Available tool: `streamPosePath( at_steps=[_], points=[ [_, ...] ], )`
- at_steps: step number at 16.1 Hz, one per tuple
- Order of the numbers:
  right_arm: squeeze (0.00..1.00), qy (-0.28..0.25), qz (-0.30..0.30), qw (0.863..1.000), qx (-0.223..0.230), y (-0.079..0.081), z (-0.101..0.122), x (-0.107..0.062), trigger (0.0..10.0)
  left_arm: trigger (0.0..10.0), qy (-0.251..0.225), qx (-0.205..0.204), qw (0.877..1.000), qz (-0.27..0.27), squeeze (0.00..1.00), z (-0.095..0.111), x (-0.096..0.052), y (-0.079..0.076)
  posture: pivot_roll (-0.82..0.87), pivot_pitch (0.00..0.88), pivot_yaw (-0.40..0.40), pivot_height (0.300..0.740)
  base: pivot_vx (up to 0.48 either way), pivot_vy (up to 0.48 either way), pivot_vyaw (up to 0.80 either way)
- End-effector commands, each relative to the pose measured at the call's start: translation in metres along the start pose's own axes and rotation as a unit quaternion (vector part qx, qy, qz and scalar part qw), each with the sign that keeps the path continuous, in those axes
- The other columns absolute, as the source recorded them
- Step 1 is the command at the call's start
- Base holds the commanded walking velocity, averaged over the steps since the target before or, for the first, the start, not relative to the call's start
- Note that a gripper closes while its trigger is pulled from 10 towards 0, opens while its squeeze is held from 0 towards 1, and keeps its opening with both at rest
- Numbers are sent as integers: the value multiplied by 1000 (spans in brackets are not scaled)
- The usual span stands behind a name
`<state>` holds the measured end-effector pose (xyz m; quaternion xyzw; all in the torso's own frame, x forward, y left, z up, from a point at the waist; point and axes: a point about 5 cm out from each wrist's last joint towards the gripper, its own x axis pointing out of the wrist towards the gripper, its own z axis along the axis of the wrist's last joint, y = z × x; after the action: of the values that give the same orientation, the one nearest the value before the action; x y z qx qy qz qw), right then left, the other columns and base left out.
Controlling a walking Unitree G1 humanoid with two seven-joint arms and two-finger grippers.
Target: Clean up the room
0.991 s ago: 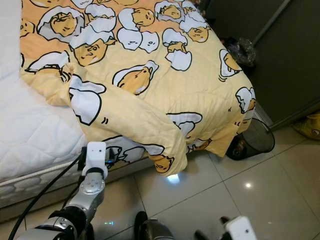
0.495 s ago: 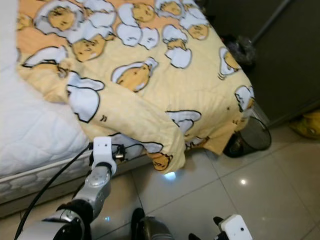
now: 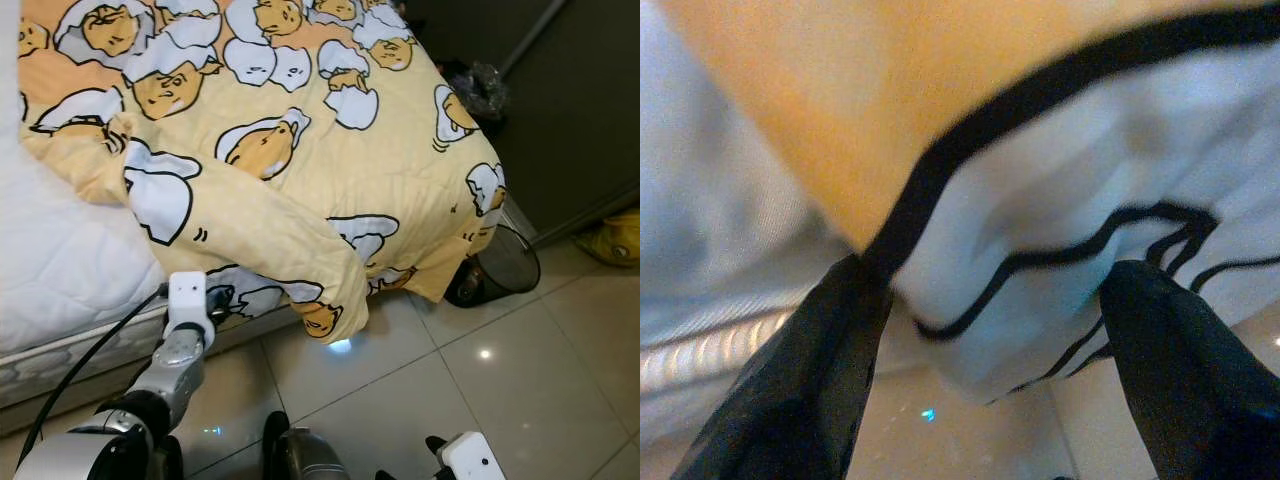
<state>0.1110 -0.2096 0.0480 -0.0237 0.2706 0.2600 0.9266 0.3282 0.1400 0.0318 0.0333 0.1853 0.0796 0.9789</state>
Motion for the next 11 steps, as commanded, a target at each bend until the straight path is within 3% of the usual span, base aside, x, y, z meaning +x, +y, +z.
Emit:
streamPosePath(
  at_steps=[1,11],
  points=[
    [0,23,-4,1000,3,-4,-6,-6,10000,0,39,11,999,-3,0,-23,-8,-5,-208,342,-251,740,0,0,0],
    [0,26,0,1000,-1,-1,-3,-6,10000,0,34,10,999,-23,0,-16,-6,-13,-221,354,-257,740,0,0,0]
  ],
)
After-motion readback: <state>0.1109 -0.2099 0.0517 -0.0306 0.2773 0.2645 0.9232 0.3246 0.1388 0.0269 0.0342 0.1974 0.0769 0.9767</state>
